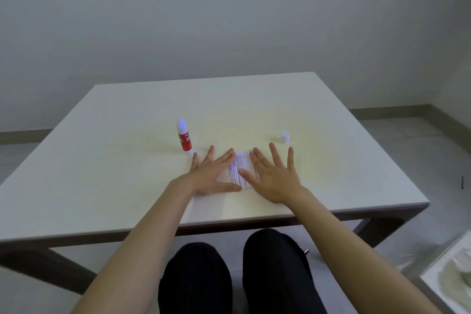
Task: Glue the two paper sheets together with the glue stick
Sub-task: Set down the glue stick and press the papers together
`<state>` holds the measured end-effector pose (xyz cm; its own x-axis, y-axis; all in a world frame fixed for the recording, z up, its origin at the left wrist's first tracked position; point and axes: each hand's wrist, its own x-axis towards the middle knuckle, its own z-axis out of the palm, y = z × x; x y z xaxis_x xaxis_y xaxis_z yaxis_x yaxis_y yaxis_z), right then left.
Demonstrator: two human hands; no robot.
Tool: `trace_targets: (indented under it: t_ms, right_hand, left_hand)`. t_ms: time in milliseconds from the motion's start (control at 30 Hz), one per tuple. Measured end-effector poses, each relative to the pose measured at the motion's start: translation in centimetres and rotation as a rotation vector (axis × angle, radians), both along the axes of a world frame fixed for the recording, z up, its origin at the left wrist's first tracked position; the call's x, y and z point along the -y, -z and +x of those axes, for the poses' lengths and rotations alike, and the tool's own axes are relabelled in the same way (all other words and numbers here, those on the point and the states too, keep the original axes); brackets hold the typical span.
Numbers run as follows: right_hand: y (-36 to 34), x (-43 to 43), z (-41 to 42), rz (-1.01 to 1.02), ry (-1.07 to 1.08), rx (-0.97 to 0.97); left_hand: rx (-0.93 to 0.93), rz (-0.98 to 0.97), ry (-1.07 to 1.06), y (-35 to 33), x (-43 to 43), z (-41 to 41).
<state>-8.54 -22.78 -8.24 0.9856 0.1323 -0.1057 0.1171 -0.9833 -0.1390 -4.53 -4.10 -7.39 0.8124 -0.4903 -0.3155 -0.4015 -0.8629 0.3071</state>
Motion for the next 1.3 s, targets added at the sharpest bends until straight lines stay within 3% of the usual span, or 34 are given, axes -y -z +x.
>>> trace_targets:
  t_ms: [200,400,600,767,967,1200,1300]
  right_hand:
    - [1.2,-1.0,-6.8,0.035,-0.108,0.161]
    - [-0.1,0.6,-1.6,-0.034,-0.011,0.056]
    - [0.0,-1.7,-3.1,0.029,-0.271,0.003]
    - [-0.4,0.9,1.2,-0.047,-0.084,-0.020]
    - [-0.4,-1.2,-2.8,0.009,-0.354,-0.008]
    - [-0.9,0.2,1.3,-0.065,-0.171,-0.015]
    - [-0.6,-1.1,-1.4,-0.034,-0.307,-0.007]
  left_hand:
    - [-0.013,-0.013,0.008,0.3,-0.2,0.1]
    - [-0.054,-0.005,0.005,-0.2,0.0,0.2]
    - [-0.099,-0.010,0.014,-0.4,-0.1,0.5]
    - [-0.099,0.011,0.016,-0.4,0.1,0.6]
    - [-0.098,-0.049,-0.002,-0.1,-0.1,0.5]
    - [-0.108,-0.039,-0.008,-0.5,0.0,0.5]
    - [-0.112,-0.058,-0.014,-0.3,0.0,0.4]
